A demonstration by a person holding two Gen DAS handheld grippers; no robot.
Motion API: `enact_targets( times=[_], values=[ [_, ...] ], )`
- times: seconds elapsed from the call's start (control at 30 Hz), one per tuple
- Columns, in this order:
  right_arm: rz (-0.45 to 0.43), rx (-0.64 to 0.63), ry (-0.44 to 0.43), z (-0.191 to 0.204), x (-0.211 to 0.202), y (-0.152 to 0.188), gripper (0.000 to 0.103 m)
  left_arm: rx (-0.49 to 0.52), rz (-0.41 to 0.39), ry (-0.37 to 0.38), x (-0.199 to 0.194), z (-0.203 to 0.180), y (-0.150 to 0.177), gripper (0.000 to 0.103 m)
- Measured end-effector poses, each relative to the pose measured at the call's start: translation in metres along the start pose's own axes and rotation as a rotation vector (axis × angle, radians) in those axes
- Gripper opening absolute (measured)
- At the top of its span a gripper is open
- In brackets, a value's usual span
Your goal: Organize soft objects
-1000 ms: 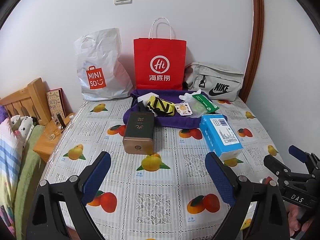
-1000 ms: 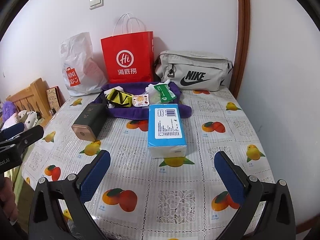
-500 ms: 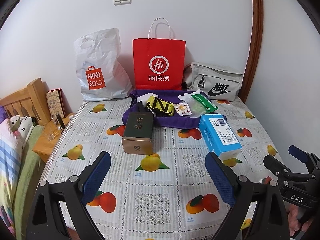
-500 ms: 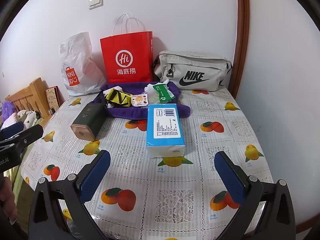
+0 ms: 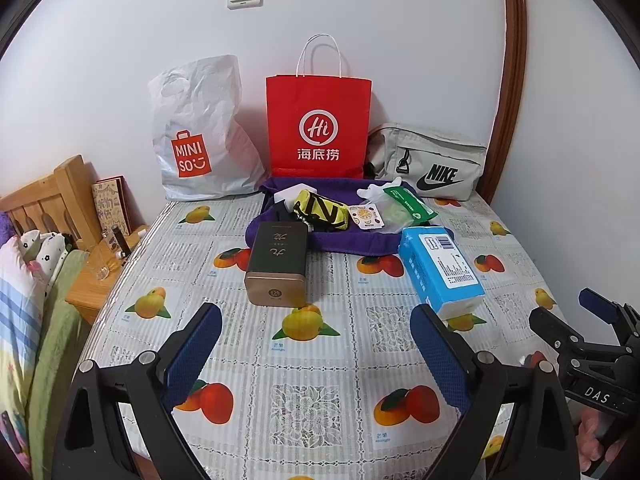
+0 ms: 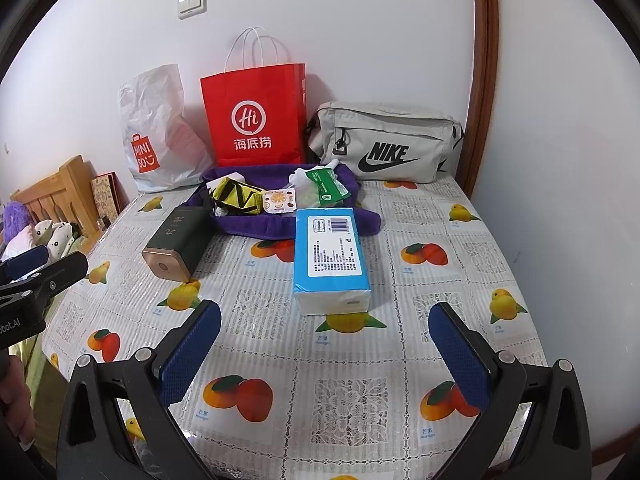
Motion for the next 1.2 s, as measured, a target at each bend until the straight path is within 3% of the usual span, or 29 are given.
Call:
enact_targets(
  times=[1.2],
  values=[
    [0.0, 0.005, 0.002, -0.0038, -0.0035, -0.0003, 0.102, 0.007, 0.002, 0.003, -0.0008, -0.0001, 0.0028, 0.096]
  ],
)
Point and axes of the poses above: each gripper's, at about its wrist camera, not at the fingertips, and x roughly the way its jaws point, z to its left, y to its underside, the point moved 8 cm from there along x, roughly the way its jaws point, and after that the axes turned 15 degrees about y, right-handed, at the moved point
